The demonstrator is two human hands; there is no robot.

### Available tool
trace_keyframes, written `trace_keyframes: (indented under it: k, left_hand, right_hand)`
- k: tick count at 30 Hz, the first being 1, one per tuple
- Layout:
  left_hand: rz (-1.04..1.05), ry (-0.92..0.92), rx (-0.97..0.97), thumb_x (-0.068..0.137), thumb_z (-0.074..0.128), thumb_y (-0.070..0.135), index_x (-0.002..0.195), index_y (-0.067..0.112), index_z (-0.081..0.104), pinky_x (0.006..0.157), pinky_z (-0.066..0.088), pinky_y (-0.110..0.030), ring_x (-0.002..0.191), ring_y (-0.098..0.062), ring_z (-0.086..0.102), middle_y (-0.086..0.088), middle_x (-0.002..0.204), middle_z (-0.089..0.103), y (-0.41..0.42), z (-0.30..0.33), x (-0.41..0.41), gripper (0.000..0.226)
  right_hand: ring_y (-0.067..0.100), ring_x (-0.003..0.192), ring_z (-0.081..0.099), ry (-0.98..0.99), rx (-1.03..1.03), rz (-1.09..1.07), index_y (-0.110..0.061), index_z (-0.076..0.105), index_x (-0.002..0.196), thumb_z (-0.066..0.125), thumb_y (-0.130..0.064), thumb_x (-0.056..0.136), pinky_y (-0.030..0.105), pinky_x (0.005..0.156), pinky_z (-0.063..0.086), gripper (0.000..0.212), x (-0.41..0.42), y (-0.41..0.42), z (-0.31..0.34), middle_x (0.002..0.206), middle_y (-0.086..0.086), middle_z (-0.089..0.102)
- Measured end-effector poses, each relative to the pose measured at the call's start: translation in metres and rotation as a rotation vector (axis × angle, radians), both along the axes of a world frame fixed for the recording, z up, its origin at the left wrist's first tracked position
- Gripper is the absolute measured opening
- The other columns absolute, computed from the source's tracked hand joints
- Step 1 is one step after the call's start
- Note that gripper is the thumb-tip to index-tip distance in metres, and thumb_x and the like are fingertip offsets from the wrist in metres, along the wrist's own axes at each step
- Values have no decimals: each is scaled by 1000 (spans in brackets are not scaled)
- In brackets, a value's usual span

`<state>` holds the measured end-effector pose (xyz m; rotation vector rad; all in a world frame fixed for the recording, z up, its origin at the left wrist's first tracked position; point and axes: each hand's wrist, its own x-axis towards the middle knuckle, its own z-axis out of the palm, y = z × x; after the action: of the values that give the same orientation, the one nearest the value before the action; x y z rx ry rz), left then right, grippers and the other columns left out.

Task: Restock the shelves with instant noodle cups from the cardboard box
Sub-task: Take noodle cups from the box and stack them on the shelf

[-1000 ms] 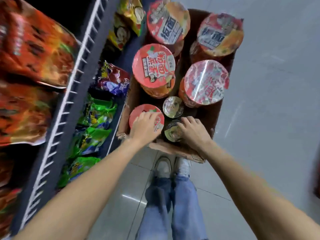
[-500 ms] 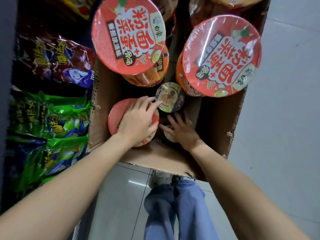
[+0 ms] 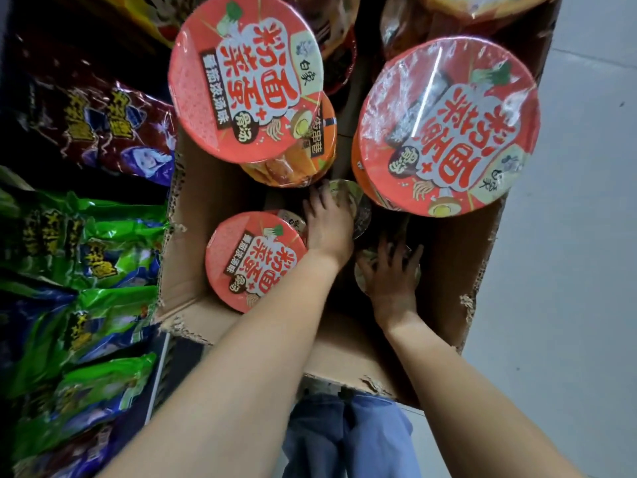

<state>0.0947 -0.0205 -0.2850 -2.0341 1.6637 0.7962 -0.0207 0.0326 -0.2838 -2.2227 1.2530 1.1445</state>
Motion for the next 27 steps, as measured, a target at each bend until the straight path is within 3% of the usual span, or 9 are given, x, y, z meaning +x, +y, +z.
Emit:
trace_keyframes:
  k: [2,4,7,12,15,21,25,27]
  left_hand:
    - [-30,-51,13,83,68,34,149,6,-8,114,9,-52,142,-44,3,-24,154,-4,-1,-15,0,104]
    - [-32,-63,9,86,64,30,149,10,-10,113,11,-54,142,-42,1,-22,155,-9,1,-22,2,99]
    - [-9,-70,-20,85,61,12,150,14,-6,110,24,-54,138,-42,14,-22,153,2,0,-18,5,93]
    - [-102,-132,56,72,76,40,147,11,7,108,30,-46,130,-41,25,-22,148,13,-3,9,-4,106]
    - [-101,-102,16,69,78,33,141,9,19,105,34,-41,130,-39,25,-21,146,18,-5,36,-7,96]
    - [-109,77,29,66,78,36,146,10,11,109,28,-43,137,-37,12,-18,149,12,4,104,7,107]
    - [-162,180,-10,58,82,50,147,8,9,108,29,-42,130,-35,24,-19,142,24,24,159,28,122]
    - [-110,230,-42,57,82,50,148,10,8,107,31,-44,129,-34,26,-19,140,26,38,192,34,125]
  right_hand:
    - [54,139,0,2,3,0,-27,-4,150,45,-27,96,70,108,6,73,2,-2,-2,155,25,-6]
    - [52,139,3,-2,17,1,-26,-2,150,44,-25,96,66,110,10,71,3,-2,0,155,25,-4]
    - [52,138,6,-29,2,13,-24,-1,150,42,-23,96,63,111,11,69,3,-1,9,154,26,-2]
    - [52,138,10,-27,-5,-19,-25,-1,150,37,-23,98,60,111,12,65,4,-2,49,153,27,2]
    - [50,134,20,-80,-7,-57,-23,13,147,38,-21,96,55,110,21,57,6,2,88,150,29,12]
    - [47,129,27,-128,-77,-23,-27,6,147,59,-42,86,45,100,30,82,3,11,175,146,26,17]
    - [42,118,41,-204,-145,-214,-36,25,146,79,-55,56,47,90,36,107,-7,10,246,144,20,35]
    - [40,127,31,-316,-95,-351,-38,14,149,75,-54,61,52,97,33,108,-17,11,281,151,15,20]
